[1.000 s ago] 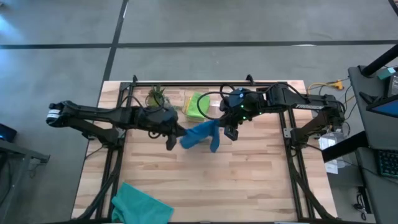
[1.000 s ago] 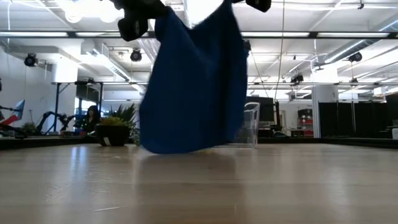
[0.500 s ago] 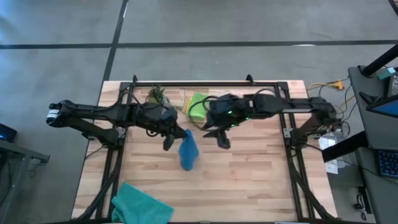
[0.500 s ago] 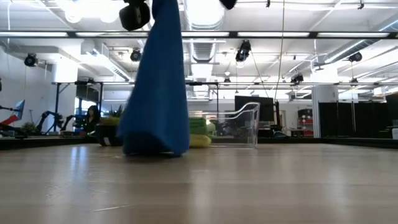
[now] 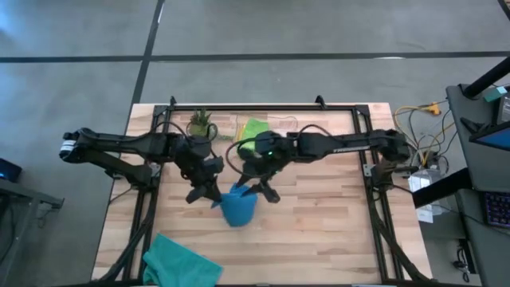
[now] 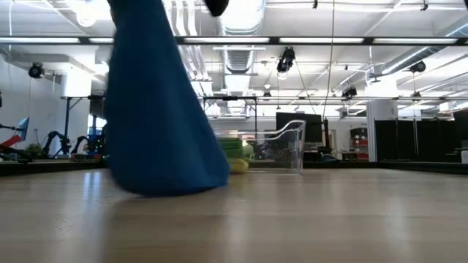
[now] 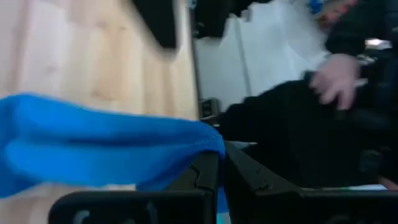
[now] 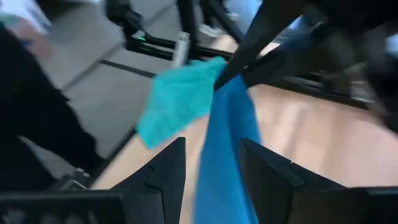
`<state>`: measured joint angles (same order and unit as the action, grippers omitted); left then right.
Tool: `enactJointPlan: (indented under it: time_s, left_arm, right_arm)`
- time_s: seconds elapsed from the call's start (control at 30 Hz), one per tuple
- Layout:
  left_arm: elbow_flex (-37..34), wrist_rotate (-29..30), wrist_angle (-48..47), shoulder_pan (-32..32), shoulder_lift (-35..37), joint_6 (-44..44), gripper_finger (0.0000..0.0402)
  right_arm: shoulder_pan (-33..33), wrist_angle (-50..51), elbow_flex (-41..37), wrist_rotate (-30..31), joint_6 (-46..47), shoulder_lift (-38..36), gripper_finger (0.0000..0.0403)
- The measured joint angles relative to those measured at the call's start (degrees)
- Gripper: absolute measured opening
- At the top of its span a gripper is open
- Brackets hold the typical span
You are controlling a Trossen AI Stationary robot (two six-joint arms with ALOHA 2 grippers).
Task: Fold microfiber towels
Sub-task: Fold the blue microfiber towel
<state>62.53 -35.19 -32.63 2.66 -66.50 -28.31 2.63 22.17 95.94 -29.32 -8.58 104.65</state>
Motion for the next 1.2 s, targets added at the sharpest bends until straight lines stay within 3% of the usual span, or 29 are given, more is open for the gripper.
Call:
enactJointPlan:
  time_s: [0.1,0.37,0.53,0.67,0.97,1.2]
  left_arm:
    - [2.16,-1.36,0.92,0.00,0.05,-0.03,0.0000]
    - [8.66,-1.61,0.45,0.45,-0.34,4.96,0.0000]
    - [12.92,-7.01,-1.30,1.31,-2.78,14.84,0.0000]
    - [15.97,-9.41,-3.50,1.35,-4.43,16.73,0.0000]
    - [21.28,-7.79,-3.26,1.49,-5.63,17.29,0.0000]
    - [24.11,-7.84,4.33,1.49,-7.43,17.30,0.0000]
  right_arm:
    - [-0.40,-4.62,0.22,-3.51,3.16,2.69,0.0144]
    - [-4.69,-4.36,0.24,-4.06,5.56,2.01,0.0144]
    - [-4.74,-12.26,0.26,-12.63,6.13,2.09,0.0144]
    - [-4.80,-17.02,0.26,-17.36,10.22,2.19,0.0144]
    - [-5.02,-18.67,0.26,-20.28,11.92,2.24,0.0144]
    - [-6.27,-30.61,0.28,-20.93,20.37,2.68,0.0144]
